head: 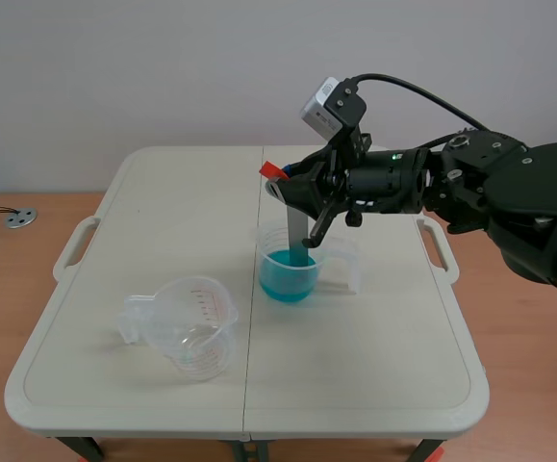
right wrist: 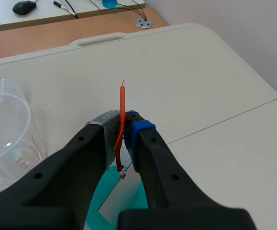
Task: Hold the metal plate by the orange handle, dip it into the blue solution, take it out and point at it, then put the plate back in the beaker on the left.
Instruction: 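Hold the plate still in the solution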
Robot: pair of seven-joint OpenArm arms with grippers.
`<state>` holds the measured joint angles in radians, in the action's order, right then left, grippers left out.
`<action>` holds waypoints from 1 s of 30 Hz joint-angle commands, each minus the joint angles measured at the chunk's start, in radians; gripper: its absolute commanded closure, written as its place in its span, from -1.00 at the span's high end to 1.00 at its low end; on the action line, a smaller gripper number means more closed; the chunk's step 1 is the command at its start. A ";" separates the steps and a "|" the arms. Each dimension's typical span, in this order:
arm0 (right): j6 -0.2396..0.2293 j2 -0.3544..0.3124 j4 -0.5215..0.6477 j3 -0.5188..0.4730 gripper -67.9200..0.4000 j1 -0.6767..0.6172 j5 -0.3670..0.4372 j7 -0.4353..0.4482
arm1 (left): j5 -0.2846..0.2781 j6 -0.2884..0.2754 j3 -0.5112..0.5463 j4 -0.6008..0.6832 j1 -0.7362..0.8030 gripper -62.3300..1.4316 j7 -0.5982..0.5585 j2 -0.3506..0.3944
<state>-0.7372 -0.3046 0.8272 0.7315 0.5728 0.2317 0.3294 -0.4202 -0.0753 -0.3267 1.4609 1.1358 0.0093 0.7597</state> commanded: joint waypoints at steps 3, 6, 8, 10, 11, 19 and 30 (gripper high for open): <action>-0.008 -0.003 0.002 0.003 -0.95 0.020 -0.005 -0.005 | -0.003 -0.006 0.000 0.004 0.010 -0.81 -0.009 0.003; -0.008 -0.003 0.002 0.003 -0.95 0.020 -0.005 -0.005 | -0.003 -0.006 0.000 0.004 0.010 -0.81 -0.009 0.003; -0.008 -0.003 0.002 0.003 -0.95 0.020 -0.005 -0.005 | -0.003 -0.006 0.000 0.004 0.010 -0.81 -0.009 0.003; -0.008 -0.003 0.002 0.003 -0.95 0.020 -0.005 -0.005 | -0.003 -0.006 0.000 0.004 0.010 -0.81 -0.009 0.003; -0.008 -0.003 0.002 0.003 -0.95 0.020 -0.005 -0.005 | -0.003 -0.006 0.000 0.004 0.010 -0.81 -0.009 0.003; -0.008 -0.003 0.002 0.003 -0.95 0.020 -0.005 -0.005 | -0.003 -0.006 0.000 0.004 0.010 -0.81 -0.009 0.003; -0.008 -0.003 0.002 0.003 -0.95 0.021 -0.019 -0.005 | -0.003 -0.006 0.000 0.004 0.010 -0.81 -0.009 0.003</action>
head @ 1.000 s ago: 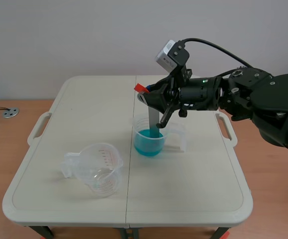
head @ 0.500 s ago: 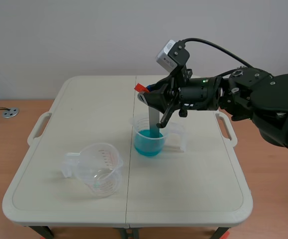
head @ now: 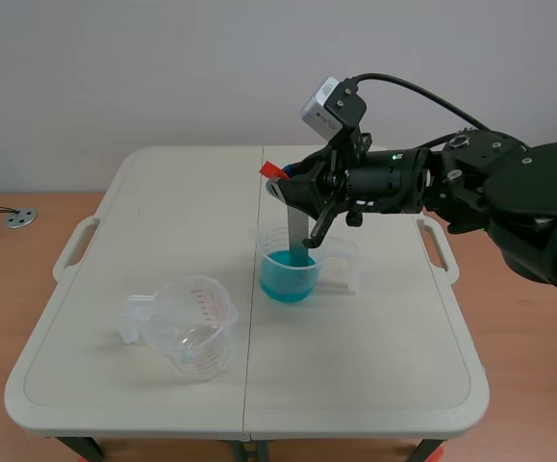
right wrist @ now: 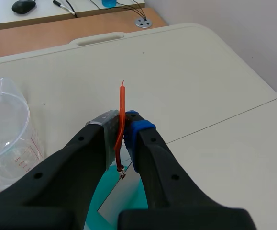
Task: Hold the metal plate by the orange handle, dip it into the blue solution, take it out and point at it, then put the plate back in the beaker on the left.
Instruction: 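Hold the plate still in the solution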
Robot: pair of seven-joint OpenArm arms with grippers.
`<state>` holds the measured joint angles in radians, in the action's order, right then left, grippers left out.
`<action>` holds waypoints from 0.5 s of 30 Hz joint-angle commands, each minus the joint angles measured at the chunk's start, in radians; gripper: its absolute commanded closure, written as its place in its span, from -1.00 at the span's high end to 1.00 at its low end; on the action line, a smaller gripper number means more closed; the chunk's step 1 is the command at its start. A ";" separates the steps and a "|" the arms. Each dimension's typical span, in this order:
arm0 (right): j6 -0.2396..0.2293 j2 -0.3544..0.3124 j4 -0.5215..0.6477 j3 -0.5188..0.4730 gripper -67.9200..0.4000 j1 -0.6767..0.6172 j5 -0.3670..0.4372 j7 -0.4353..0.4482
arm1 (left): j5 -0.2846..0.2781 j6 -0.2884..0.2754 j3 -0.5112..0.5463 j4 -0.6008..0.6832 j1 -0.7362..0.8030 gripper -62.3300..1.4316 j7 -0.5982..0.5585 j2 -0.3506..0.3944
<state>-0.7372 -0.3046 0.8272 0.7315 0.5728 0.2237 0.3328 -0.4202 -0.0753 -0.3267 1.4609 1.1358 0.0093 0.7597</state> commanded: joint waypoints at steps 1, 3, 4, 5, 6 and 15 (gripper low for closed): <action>-0.008 -0.003 0.002 0.003 -0.95 0.021 -0.011 -0.008 | -0.003 -0.006 0.000 0.004 0.010 -0.81 -0.009 0.003; -0.008 -0.003 0.002 0.003 -0.95 0.023 -0.011 -0.007 | -0.003 -0.007 0.000 0.004 0.008 -0.81 -0.009 0.003; -0.008 -0.003 0.002 0.003 -0.95 0.023 -0.011 -0.004 | -0.003 -0.007 0.000 0.004 0.008 -0.81 -0.009 0.003; -0.008 -0.003 0.002 0.003 -0.95 0.023 -0.011 0.000 | -0.003 -0.007 0.000 0.004 0.008 -0.81 -0.009 0.003; -0.008 -0.003 0.002 0.003 -0.95 0.024 -0.011 0.006 | -0.003 -0.010 0.000 0.004 0.008 -0.81 -0.009 0.003; -0.008 -0.003 0.002 0.003 -0.95 0.032 -0.011 0.069 | -0.003 -0.018 0.000 0.004 0.008 -0.81 -0.009 0.003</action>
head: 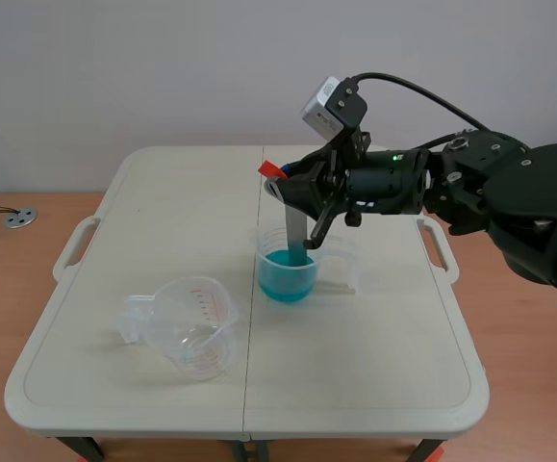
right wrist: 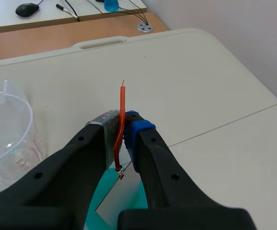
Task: Hold the metal plate by the orange handle, dip it into the blue solution, take it out and point at it, then put the plate back in the beaker on the left.
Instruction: 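Hold the plate still in the solution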
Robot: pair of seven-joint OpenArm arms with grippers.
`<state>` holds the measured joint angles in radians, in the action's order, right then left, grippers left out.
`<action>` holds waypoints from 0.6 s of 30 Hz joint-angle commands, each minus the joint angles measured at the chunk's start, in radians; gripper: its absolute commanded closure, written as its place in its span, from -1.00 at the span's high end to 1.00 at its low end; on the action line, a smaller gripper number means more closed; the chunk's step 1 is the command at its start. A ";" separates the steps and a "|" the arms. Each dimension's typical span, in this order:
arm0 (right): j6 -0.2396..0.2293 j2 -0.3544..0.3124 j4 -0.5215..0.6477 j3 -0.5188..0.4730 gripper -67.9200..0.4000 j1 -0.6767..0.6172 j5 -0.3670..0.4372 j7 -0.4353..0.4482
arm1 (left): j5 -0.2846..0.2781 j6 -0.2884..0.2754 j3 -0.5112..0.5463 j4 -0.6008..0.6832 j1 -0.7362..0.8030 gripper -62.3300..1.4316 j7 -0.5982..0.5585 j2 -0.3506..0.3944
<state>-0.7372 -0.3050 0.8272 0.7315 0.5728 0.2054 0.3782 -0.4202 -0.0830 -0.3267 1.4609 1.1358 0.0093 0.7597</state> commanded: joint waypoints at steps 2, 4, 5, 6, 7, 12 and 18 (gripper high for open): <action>-0.008 -0.003 0.002 0.003 -0.95 0.032 0.007 0.041 | -0.003 -0.010 0.000 0.004 0.008 -0.81 -0.009 0.003; -0.008 -0.003 0.002 0.003 -0.95 0.032 0.007 0.059 | -0.003 -0.010 0.000 0.004 0.008 -0.81 -0.009 0.003; -0.008 -0.003 0.002 0.003 -0.95 0.032 0.007 0.070 | -0.003 -0.010 0.000 0.004 0.008 -0.81 -0.009 0.003; -0.008 -0.005 0.002 0.003 -0.95 0.032 0.007 0.084 | -0.003 -0.010 0.000 0.004 0.008 -0.81 -0.009 0.003; -0.008 -0.006 0.002 0.003 -0.95 0.032 0.007 0.098 | -0.003 -0.010 0.000 0.004 0.008 -0.81 -0.009 0.003; -0.008 -0.014 0.003 0.002 -0.95 0.034 0.007 0.135 | -0.003 -0.010 0.000 0.004 0.008 -0.81 -0.009 0.003; -0.008 -0.032 0.013 0.000 -0.95 0.045 0.008 0.172 | -0.003 -0.010 0.000 0.004 0.008 -0.81 -0.009 0.003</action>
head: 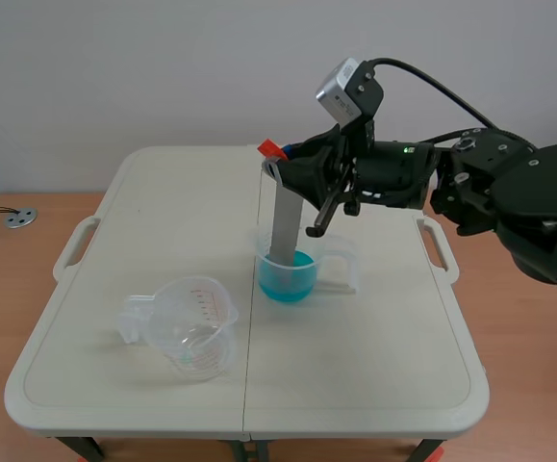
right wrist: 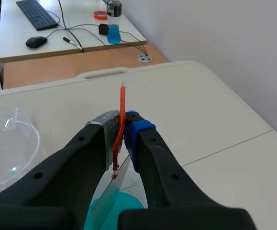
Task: Hold the metal plate by the orange handle, dip it into the blue solution, take it out and point at it, then put the plate back in the beaker on the left.
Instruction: 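Hold the plate still in the solution, then raise the plate and point at it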
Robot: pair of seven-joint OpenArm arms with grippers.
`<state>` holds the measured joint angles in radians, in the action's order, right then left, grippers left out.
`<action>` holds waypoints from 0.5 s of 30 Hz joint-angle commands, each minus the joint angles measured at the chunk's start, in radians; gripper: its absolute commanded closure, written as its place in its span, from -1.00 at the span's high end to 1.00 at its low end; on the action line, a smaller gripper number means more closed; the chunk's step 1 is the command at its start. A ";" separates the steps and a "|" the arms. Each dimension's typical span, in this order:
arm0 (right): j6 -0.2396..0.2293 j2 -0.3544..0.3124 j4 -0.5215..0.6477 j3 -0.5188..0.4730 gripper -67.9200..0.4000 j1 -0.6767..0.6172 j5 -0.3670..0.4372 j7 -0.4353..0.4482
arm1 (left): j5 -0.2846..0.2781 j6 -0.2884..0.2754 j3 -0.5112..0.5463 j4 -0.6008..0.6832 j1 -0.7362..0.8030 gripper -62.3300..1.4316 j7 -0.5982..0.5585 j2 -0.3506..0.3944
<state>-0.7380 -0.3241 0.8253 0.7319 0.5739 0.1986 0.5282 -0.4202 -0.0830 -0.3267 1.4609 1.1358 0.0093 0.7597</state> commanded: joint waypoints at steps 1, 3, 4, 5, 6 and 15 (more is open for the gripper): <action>-0.008 -0.017 0.020 0.000 -0.95 0.045 0.015 0.023 | -0.003 -0.011 0.000 0.004 0.008 -0.81 -0.009 0.003; -0.008 -0.023 0.029 0.000 -0.95 0.047 0.014 0.026 | -0.003 -0.011 0.000 0.004 0.008 -0.81 -0.009 0.003; -0.008 -0.026 0.034 0.000 -0.95 0.050 0.015 0.026 | -0.003 -0.011 0.000 0.004 0.008 -0.81 -0.009 0.003; -0.008 -0.028 0.038 0.000 -0.95 0.050 0.015 0.026 | -0.003 -0.011 0.000 0.004 0.008 -0.81 -0.009 0.003; -0.008 -0.031 0.043 0.000 -0.95 0.053 0.015 0.025 | -0.003 -0.011 0.000 0.004 0.008 -0.81 -0.009 0.003; -0.008 -0.072 0.135 0.000 -0.95 0.054 0.019 0.029 | -0.003 -0.017 0.000 0.005 0.008 -0.81 -0.009 0.003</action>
<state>-0.7380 -0.3832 0.9306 0.7319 0.5922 0.1986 0.5354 -0.4202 -0.0902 -0.3267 1.4609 1.1358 0.0093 0.7597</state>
